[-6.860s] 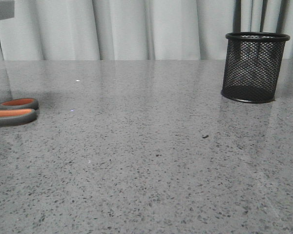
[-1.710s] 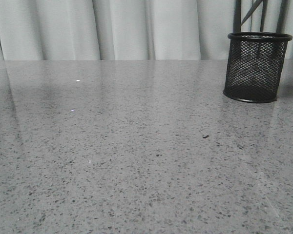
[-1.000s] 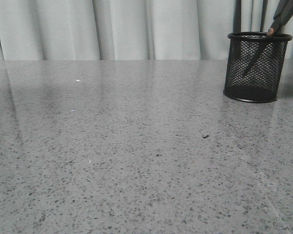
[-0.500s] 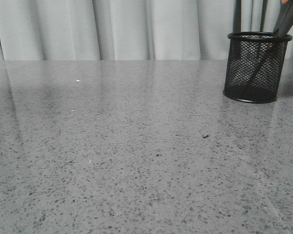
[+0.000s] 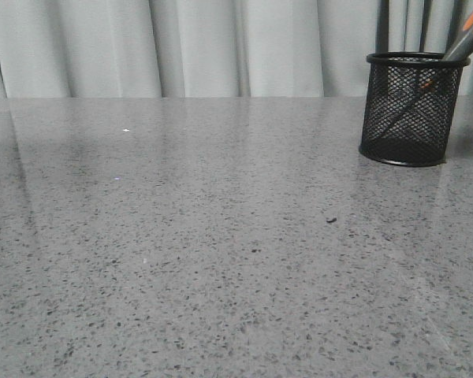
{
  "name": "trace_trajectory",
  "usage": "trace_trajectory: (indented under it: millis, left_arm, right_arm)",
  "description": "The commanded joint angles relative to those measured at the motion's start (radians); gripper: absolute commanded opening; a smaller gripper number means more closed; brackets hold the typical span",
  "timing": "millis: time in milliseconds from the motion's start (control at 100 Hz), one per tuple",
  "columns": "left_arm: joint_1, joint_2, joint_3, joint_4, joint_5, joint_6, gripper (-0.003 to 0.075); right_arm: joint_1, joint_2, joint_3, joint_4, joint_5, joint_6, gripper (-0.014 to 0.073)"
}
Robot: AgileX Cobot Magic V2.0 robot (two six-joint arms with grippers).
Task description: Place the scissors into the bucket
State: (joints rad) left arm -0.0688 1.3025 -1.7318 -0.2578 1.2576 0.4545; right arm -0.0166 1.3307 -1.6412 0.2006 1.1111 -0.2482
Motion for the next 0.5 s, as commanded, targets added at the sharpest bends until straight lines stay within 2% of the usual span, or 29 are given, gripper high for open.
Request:
trace_trajectory:
  millis: [0, 90, 140, 260, 390, 490]
  left_arm:
    - [0.003, -0.027, -0.029, -0.020, -0.052, 0.000, 0.0106]
    - [0.003, -0.028, -0.029, -0.020, -0.052, 0.000, 0.0021]
    - [0.003, -0.030, -0.029, -0.020, -0.052, 0.000, -0.0022]
    - [0.003, -0.051, -0.019, -0.029, -0.081, 0.001, -0.0021]
    - [0.003, -0.130, 0.073, -0.029, -0.220, 0.001, -0.0021]
    - [0.003, -0.238, 0.237, -0.033, -0.396, 0.001, -0.0021]
  right_arm:
    - [-0.008, -0.057, -0.031, 0.019, -0.065, -0.001, 0.0321]
    - [-0.008, -0.080, -0.027, 0.063, -0.070, -0.001, 0.0243]
    - [-0.008, -0.099, -0.011, 0.102, -0.089, -0.001, 0.0146]
    - [-0.008, -0.155, 0.072, 0.172, -0.188, -0.001, -0.0077]
    - [-0.008, -0.249, 0.241, 0.214, -0.359, -0.001, -0.0067]
    - [-0.008, -0.342, 0.417, 0.218, -0.523, -0.001, -0.0069]
